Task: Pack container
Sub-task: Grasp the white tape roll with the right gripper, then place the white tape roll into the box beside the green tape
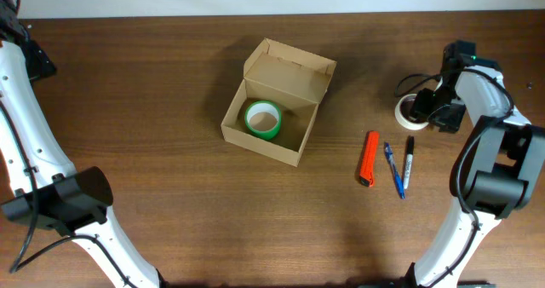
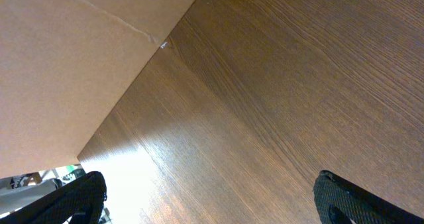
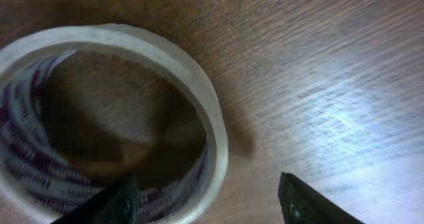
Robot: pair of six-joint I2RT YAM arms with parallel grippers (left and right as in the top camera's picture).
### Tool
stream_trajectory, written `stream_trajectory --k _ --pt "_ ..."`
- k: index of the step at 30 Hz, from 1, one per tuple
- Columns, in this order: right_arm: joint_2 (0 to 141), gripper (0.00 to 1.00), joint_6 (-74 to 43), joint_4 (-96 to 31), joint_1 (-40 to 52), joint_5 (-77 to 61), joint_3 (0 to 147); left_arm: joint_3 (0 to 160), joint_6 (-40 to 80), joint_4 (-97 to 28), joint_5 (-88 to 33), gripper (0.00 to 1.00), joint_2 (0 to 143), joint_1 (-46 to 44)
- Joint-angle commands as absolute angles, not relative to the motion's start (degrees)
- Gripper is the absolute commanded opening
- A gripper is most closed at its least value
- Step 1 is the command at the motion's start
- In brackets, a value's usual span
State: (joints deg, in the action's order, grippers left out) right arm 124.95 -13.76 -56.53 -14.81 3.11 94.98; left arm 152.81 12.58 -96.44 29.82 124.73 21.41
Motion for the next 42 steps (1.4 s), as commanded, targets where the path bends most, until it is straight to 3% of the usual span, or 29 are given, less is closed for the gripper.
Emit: stream_trajectory --k 1,4,8,15,20,27,30,36,42 --pt "127.1 0.64 -16.2 -55.9 -15.6 1.9 94.7 153.2 11.9 -96.5 29.8 1.0 124.5 21.5" --pt "128.3 0.45 -16.6 -55.9 -15.8 1.8 94.7 153.2 11.9 -96.5 29.8 1.0 124.5 21.5" --pt "129.2 0.04 -16.6 -55.9 -15.8 1.7 94.7 153.2 11.9 -96.5 29.8 1.0 124.5 21.5" --pt "126.8 0.04 -10.2 -61.1 -14.5 -1.5 100.5 153.2 11.9 -96.5 29.8 1.0 124.5 21.5" --pt "121.1 0.04 -7.6 -71.1 -10.5 -1.5 115.6 153.2 11.9 -96.5 29.8 1.0 124.5 21.5" --pt "117.8 0.04 -4.7 -86.4 4.3 -1.3 151.4 153.2 11.9 -96.5 29.8 1.0 124.5 21.5" --pt "117.8 0.04 -3.9 -88.8 12.2 -1.3 157.6 153.2 11.9 -96.5 29.8 1.0 124.5 21.5" --pt "119.9 0.04 -2.0 -90.6 27.7 3.6 154.5 153.2 11.9 -96.5 29.8 1.0 124.5 21.5" --pt "124.7 0.04 -2.1 -84.8 33.5 3.6 143.3 153.2 11.9 -96.5 29.8 1.0 124.5 21.5"
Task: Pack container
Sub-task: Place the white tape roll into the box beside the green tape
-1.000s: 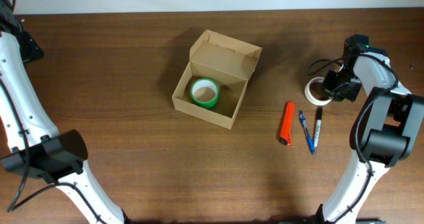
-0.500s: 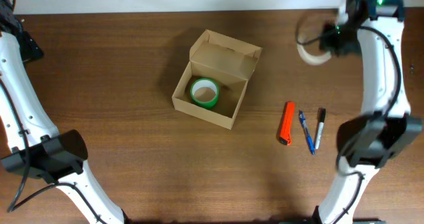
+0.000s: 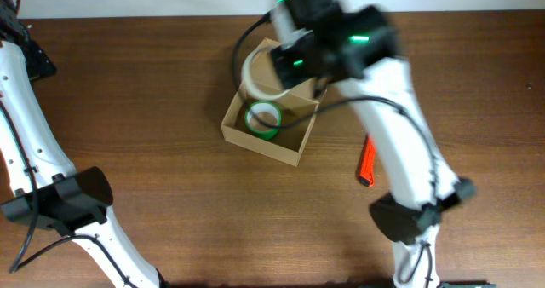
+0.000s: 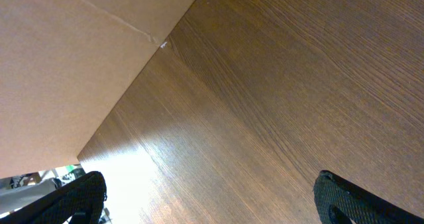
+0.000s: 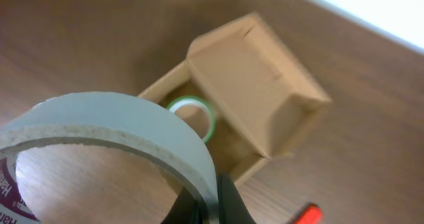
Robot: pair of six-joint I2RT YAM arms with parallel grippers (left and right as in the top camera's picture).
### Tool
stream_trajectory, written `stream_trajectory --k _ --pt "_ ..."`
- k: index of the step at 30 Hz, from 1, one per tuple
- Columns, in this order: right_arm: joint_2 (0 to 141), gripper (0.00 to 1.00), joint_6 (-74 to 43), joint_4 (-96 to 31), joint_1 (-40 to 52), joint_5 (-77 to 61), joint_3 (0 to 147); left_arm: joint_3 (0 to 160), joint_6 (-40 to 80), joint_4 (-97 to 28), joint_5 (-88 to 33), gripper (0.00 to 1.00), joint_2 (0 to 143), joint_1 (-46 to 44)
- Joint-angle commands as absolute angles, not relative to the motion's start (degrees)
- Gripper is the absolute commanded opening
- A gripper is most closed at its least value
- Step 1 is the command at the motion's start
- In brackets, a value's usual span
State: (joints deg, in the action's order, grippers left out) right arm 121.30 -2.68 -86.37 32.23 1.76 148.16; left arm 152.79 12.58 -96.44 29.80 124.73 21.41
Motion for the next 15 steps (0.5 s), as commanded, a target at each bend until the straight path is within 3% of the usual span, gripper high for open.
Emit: stream_trajectory --k 1,15 --pt "126.3 0.04 -2.2 -82.3 33.5 3.5 140.3 153.2 11.9 -96.5 29.8 1.0 124.5 21.5" --pt "138.1 0.04 -3.4 -78.1 31.9 1.7 136.5 153.2 11.9 -96.5 29.8 1.0 124.5 21.5"
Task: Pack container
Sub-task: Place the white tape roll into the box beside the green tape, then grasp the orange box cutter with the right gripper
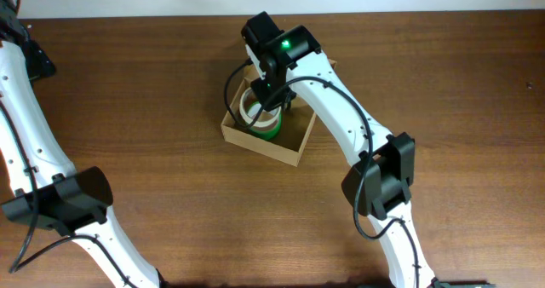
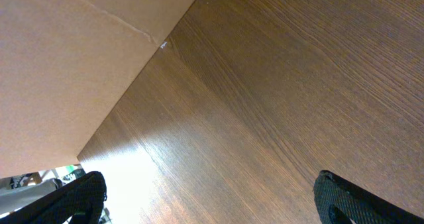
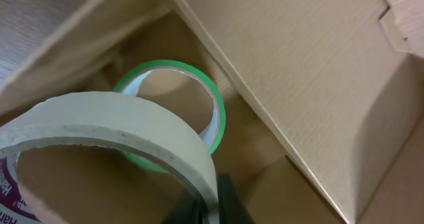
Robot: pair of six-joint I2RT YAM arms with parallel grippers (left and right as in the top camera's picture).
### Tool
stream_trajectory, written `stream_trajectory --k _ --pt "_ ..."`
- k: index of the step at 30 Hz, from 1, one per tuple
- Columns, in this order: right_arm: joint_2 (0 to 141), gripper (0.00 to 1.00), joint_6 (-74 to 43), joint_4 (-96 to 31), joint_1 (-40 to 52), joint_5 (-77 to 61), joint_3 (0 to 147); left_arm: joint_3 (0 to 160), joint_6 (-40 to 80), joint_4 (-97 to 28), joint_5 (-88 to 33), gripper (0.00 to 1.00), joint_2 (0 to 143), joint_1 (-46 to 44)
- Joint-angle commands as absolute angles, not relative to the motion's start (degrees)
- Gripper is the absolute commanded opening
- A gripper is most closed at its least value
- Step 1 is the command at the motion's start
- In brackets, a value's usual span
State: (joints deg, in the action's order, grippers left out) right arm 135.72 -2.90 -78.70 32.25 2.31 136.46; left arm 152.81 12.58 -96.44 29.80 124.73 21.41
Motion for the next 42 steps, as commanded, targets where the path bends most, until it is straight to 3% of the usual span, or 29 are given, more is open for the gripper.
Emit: stream_trajectory --k 1,15,17,19,20,27,31,36,40,42 --pt "138.6 0.04 -3.4 -77.9 31.8 1.7 136.5 153.2 11.9 -96.5 29.8 1.0 124.5 21.5" --pt "143.7 0.04 -4.1 -74.7 31.6 0.4 136.2 153.2 11.9 -96.5 29.8 1.0 124.5 21.5" --pt "143.7 0.11 -4.1 -74.3 31.6 0.5 136.2 153.2 11.9 -96.5 29.8 1.0 124.5 21.5" --pt "143.7 0.26 -3.8 -74.4 31.6 0.7 136.4 153.2 11.9 -96.5 29.8 1.0 124.5 21.5" --pt "143.6 0.3 -3.8 -74.9 31.6 0.8 136.9 153.2 11.9 -96.5 29.8 1.0 124.5 21.5" --pt "139.7 0.39 -2.4 -84.3 31.9 0.9 147.7 153.2 11.9 -96.5 29.8 1.0 124.5 21.5" --pt "129.6 0.42 -1.2 -87.5 32.3 4.9 155.2 153.2 11.9 -96.5 29.8 1.0 124.5 21.5" --pt "112.0 0.42 -1.9 -88.0 28.2 11.5 152.1 153.2 11.9 -96.5 29.8 1.0 124.5 21.5" --pt "94.6 0.43 -3.5 -81.3 15.8 12.4 132.8 153.2 11.9 -96.5 29.8 1.0 124.5 21.5" --pt "85.5 0.46 -5.9 -75.7 7.9 9.1 115.3 153.2 11.9 -96.5 29.8 1.0 124.5 21.5"
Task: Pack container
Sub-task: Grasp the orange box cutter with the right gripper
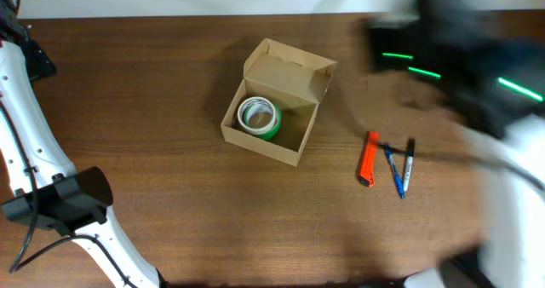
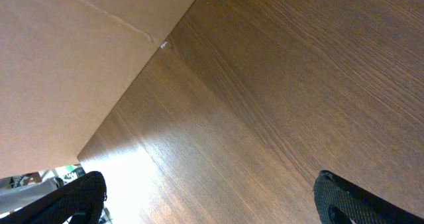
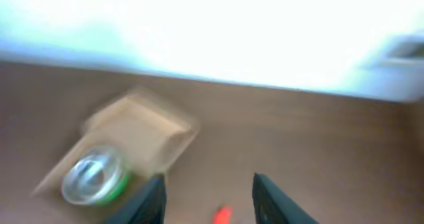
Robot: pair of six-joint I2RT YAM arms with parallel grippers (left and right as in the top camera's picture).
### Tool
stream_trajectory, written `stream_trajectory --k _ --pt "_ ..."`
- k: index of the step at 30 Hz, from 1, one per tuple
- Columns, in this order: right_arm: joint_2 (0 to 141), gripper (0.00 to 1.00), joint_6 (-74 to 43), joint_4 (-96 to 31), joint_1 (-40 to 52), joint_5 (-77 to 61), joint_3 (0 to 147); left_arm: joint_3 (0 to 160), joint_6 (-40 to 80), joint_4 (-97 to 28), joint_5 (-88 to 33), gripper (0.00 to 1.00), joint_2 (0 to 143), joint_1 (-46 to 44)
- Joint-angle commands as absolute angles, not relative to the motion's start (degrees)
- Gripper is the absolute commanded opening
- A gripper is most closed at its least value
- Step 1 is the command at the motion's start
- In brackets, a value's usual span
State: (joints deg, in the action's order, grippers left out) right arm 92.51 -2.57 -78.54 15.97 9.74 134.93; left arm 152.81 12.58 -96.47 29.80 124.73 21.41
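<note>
An open cardboard box point(image 1: 274, 100) stands mid-table. Inside it a white tape roll point(image 1: 256, 113) lies on top of a green tape roll point(image 1: 271, 129). The blurred right wrist view shows the same box point(image 3: 136, 141) and white tape roll point(image 3: 93, 174) at lower left. My right gripper point(image 3: 209, 197) is open and empty, high above the table; its arm point(image 1: 451, 58) is a blur at the upper right. My left gripper point(image 2: 209, 201) is open over bare wood. An orange marker point(image 1: 369, 158), a blue pen point(image 1: 392, 170) and a black marker point(image 1: 407, 165) lie right of the box.
The box's lid flap point(image 1: 294, 66) stands open on its far side. My left arm point(image 1: 34, 143) runs along the table's left edge. A tan flat surface point(image 2: 73, 58) fills the upper left of the left wrist view.
My right gripper was shut on the white tape roll down in the box; now the roll lies on the green roll, and the gripper is open, high and to the right. The left arm is unchanged.
My right gripper was at the white tape roll on the table's right. It then held the roll above the box, then lowered in the box over the green roll. Now the roll rests there and the gripper is away, open. The left arm stayed still.
</note>
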Motion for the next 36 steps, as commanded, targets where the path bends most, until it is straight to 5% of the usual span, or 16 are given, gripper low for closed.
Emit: stream_trajectory --k 1,3,9,32,36 --pt "82.8 0.49 -6.9 -74.1 5.0 6.3 108.1 153.2 11.9 -96.5 29.8 1.0 124.5 21.5" --pt "80.0 0.52 -10.4 -71.2 0.3 0.0 91.8 153.2 11.9 -96.5 29.8 1.0 124.5 21.5" --pt "86.3 0.53 -22.3 -61.1 1.1 -3.2 74.3 153.2 11.9 -96.5 29.8 1.0 124.5 21.5" --pt "113.7 0.52 -27.0 -52.3 5.6 -3.0 71.7 153.2 11.9 -96.5 29.8 1.0 124.5 21.5" --pt "114.2 0.39 -27.0 -51.1 5.6 -3.0 70.8 153.2 11.9 -96.5 29.8 1.0 124.5 21.5"
